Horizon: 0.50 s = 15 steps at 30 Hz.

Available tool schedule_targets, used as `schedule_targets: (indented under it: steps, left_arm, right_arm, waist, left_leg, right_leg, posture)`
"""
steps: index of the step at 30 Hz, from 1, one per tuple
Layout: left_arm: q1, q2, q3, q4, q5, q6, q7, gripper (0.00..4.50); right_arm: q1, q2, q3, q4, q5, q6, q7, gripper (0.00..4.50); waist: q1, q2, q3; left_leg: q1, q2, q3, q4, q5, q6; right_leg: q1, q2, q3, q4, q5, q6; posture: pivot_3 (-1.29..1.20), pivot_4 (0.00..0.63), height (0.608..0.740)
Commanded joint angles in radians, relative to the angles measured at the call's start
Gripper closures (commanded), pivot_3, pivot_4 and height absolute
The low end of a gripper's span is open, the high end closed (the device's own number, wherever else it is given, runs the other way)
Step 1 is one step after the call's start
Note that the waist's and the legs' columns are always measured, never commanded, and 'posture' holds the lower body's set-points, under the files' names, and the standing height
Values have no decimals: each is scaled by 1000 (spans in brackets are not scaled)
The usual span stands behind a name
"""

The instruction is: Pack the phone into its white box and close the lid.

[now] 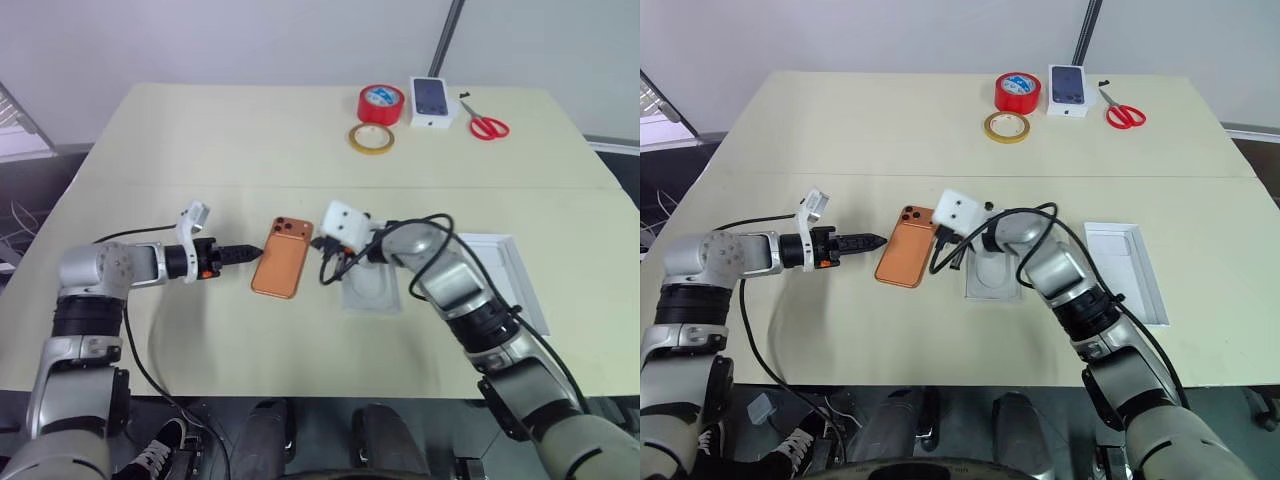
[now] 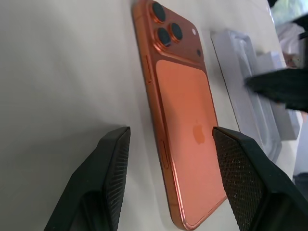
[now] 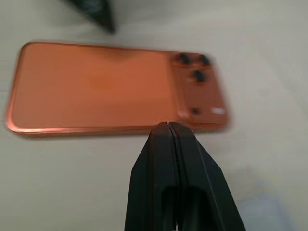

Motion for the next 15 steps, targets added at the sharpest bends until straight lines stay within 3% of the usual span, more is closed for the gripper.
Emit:
schedule_targets:
  steps: [1, 7, 15]
  left_arm:
    - [-21, -5, -26, 26, 27, -33, -47, 1642]
    - [-18, -34, -55, 48, 62, -51, -84, 1642]
    - [-19, -108, -110, 19, 73, 10, -94, 1642]
  right_arm:
    - [-38, 5, 45, 20, -45, 3, 11, 4479]
    - [-43, -14, 116, 55, -126, -18, 21, 4479]
    - [-52, 38, 109, 85, -148, -50, 7, 4479]
  waist:
    - [-1, 0, 0]
    - [-2, 0, 0]
    - [1, 0, -1]
  left_leg:
    - [0, 0, 0, 0, 0, 0]
    - [0, 0, 0, 0, 0, 1]
    - [1, 0, 0, 0, -1, 1]
  right_leg:
    - [0, 0, 0, 0, 0, 0]
    - [0, 0, 0, 0, 0, 0]
    - [1, 0, 0, 1, 0, 0]
  posture:
    - [0, 150, 728]
    - [0, 150, 728]
    - [0, 150, 728]
